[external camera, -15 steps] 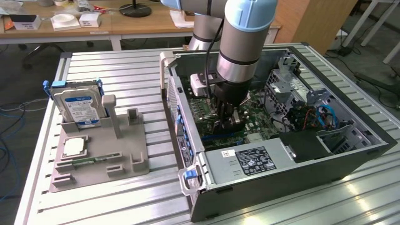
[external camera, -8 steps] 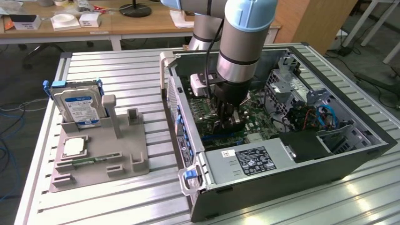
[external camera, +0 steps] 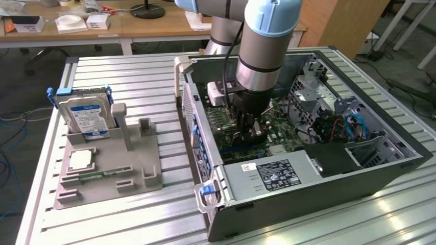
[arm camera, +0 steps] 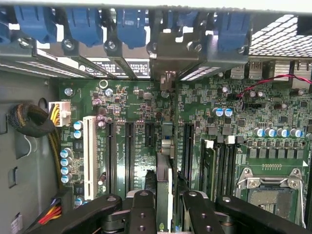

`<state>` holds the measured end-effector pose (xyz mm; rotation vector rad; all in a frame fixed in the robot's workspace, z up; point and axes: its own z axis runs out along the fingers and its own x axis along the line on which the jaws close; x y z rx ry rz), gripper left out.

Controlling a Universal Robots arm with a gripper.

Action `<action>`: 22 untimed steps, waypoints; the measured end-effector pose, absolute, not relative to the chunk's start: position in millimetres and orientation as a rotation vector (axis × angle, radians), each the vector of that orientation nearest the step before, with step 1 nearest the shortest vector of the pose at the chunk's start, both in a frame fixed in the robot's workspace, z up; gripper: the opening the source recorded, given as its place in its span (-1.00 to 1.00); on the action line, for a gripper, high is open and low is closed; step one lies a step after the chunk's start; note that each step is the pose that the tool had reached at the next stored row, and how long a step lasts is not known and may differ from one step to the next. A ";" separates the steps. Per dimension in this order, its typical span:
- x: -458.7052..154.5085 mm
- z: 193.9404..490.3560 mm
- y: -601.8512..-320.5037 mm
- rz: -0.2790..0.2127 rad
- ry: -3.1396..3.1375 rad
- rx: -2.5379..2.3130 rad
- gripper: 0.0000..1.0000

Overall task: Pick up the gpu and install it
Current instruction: 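Insert the gpu into the slot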

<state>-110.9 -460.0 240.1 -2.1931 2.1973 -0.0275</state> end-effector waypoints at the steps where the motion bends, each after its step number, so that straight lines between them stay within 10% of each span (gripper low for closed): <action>1: -110.9 240.1 -460.1 -0.028 2.197 -2.193 -0.47; 22: -111.6 231.3 -460.0 -0.028 2.198 -2.193 -0.47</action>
